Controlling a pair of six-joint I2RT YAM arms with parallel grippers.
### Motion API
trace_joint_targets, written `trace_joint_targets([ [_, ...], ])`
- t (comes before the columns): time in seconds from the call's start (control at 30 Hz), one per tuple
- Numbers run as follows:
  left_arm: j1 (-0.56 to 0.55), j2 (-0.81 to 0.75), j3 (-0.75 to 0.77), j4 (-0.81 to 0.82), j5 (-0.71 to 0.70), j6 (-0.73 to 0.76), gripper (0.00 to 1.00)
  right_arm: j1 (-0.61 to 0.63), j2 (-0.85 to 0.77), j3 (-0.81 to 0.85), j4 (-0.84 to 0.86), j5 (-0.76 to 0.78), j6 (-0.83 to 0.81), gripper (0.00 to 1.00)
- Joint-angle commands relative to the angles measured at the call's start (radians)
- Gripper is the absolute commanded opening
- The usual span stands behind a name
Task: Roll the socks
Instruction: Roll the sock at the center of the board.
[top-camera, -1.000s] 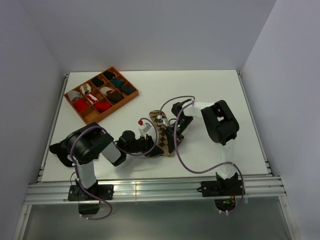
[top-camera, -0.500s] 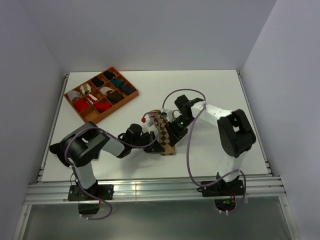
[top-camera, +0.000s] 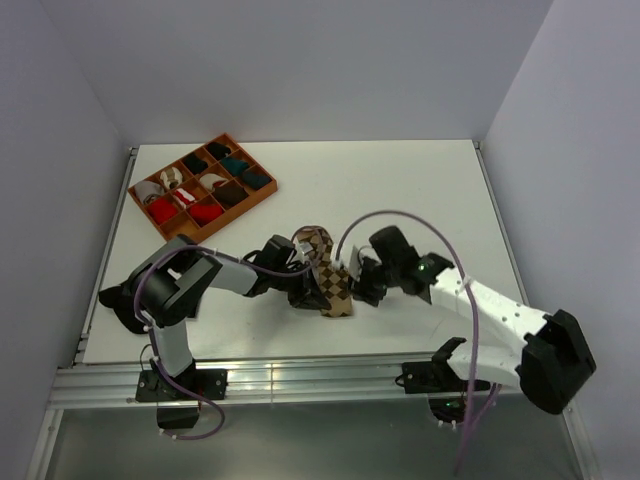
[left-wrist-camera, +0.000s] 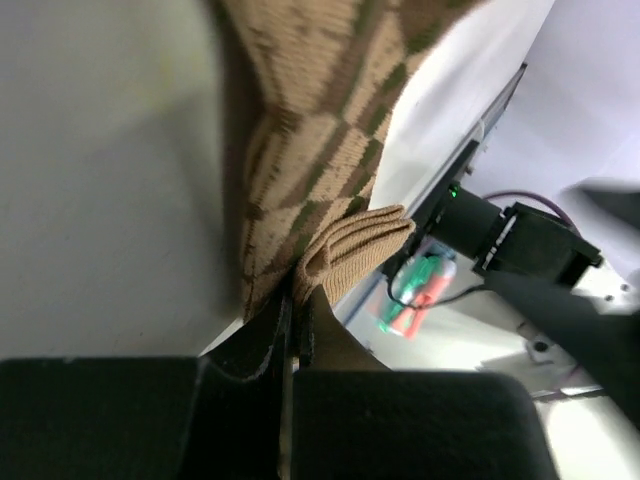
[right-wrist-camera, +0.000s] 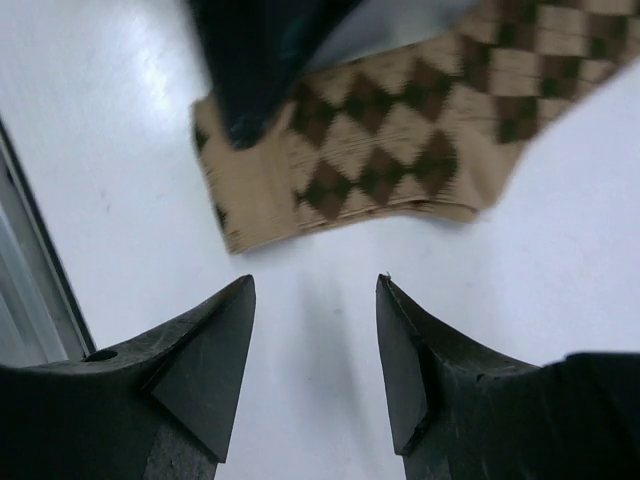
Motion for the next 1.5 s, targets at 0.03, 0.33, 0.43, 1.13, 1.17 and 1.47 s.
trace_joint_targets([
  [0.03,0.003,0.056,-0.007,-0.183,0.029,-0.038,0.00,0.152,-0.126,-0.181,0.208,0.151,-0.142,0.59],
  [0.33,0.004,0.079,-0.010,-0.182,0.044,-0.064,0.00,0.310,-0.146,-0.296,0.377,0.237,-0.185,0.59],
  [0.43,0.004,0.079,-0.014,-0.179,0.046,-0.073,0.00,0.351,-0.160,-0.307,0.394,0.245,-0.190,0.59],
  [1.13,0.007,0.079,0.056,-0.292,0.049,-0.044,0.00,0.479,0.012,-0.387,0.546,0.357,-0.228,0.58],
  [1.17,0.007,0.078,0.058,-0.300,0.049,-0.038,0.00,0.479,0.021,-0.386,0.546,0.356,-0.222,0.57],
  [1.47,0.007,0.012,0.064,-0.304,0.047,-0.007,0.07,0.471,0.093,-0.346,0.536,0.379,-0.188,0.14],
])
